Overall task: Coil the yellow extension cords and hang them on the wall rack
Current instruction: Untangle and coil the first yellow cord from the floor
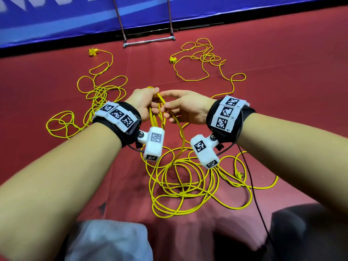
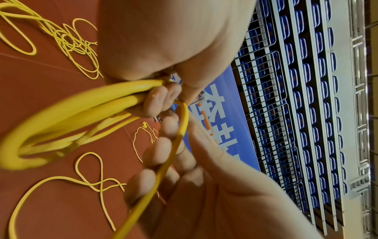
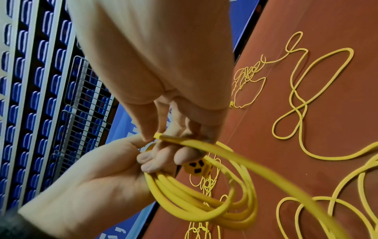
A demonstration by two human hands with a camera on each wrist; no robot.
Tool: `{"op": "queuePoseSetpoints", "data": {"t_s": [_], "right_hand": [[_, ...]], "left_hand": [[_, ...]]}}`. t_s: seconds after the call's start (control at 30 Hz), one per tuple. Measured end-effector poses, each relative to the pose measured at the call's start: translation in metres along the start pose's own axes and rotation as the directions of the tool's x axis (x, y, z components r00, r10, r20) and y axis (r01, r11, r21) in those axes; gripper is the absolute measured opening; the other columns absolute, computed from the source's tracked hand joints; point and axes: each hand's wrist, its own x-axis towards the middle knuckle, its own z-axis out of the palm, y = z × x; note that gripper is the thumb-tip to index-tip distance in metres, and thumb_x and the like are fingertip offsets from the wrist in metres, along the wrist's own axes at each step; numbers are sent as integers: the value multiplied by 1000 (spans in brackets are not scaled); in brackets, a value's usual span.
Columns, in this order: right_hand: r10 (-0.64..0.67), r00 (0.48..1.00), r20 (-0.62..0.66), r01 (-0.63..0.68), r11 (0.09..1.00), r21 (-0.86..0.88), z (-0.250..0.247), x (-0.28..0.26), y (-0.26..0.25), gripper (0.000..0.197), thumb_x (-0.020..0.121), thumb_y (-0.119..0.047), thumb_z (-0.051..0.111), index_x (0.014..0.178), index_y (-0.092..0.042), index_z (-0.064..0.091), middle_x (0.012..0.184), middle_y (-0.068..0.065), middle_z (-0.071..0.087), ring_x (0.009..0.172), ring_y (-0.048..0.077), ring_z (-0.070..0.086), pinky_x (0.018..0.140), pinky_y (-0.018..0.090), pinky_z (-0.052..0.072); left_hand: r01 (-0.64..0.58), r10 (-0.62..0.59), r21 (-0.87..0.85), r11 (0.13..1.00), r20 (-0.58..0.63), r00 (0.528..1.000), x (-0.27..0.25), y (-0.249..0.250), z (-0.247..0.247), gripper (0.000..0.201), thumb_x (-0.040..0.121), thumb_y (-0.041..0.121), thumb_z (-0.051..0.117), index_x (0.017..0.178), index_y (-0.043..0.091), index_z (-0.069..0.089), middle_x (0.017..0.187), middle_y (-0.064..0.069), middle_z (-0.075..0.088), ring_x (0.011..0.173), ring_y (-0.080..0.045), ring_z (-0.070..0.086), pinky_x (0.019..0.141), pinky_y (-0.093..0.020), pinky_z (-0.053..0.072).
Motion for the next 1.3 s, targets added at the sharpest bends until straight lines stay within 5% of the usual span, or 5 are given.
{"op": "queuePoseSetpoints", "data": {"t_s": [0.1, 0.27, 0.57, 1.1, 1.3], "right_hand": [[4, 997, 71, -3, 1000, -24, 3, -1, 4, 41, 97, 1, 49, 131, -20, 45, 88, 6, 70, 72, 23, 64, 69, 35, 52], [109, 981, 158, -77, 977, -197, 4, -4, 18, 12, 100, -6, 48, 90, -12, 52, 80, 12, 64, 71, 26, 60, 73, 34, 48], [-92, 973, -211, 48, 978, -205, -9, 4, 14, 12, 101, -13, 49, 100, -9, 61, 61, 1, 48, 51, 14, 47, 48, 23, 48], [-121, 916, -382, 48, 980, -195, -10, 5, 15, 17, 96, -4, 53, 80, -9, 55, 65, 9, 61, 41, 10, 42, 39, 16, 32], [-63, 955, -291, 72, 997, 20, 2, 5, 4, 20, 88, 13, 47, 96, -4, 55, 74, 12, 61, 50, 12, 50, 44, 21, 40]], "left_hand": [[-22, 21, -22, 1000, -54, 998, 3, 1, -7, 18, 98, 5, 46, 81, 7, 49, 69, -8, 53, 32, -9, 30, 35, -14, 23], [-50, 33, -170, 984, -101, 994, 5, 7, -18, 24, 99, 2, 36, 78, 12, 41, 67, -5, 47, 32, -7, 26, 34, -14, 21], [23, -43, -192, 981, -103, 994, 11, 7, -40, 26, 101, 21, 44, 76, 16, 40, 52, 2, 48, 34, -6, 25, 35, -16, 18], [69, -73, 51, 996, 70, 995, -6, 3, -3, 32, 103, 29, 42, 73, 19, 38, 45, 6, 33, 32, -6, 23, 32, -15, 17], [34, -45, 114, 993, 98, 994, -7, 1, 3, 31, 104, 30, 40, 77, 14, 46, 46, 6, 34, 31, -6, 25, 33, -13, 19]]}}
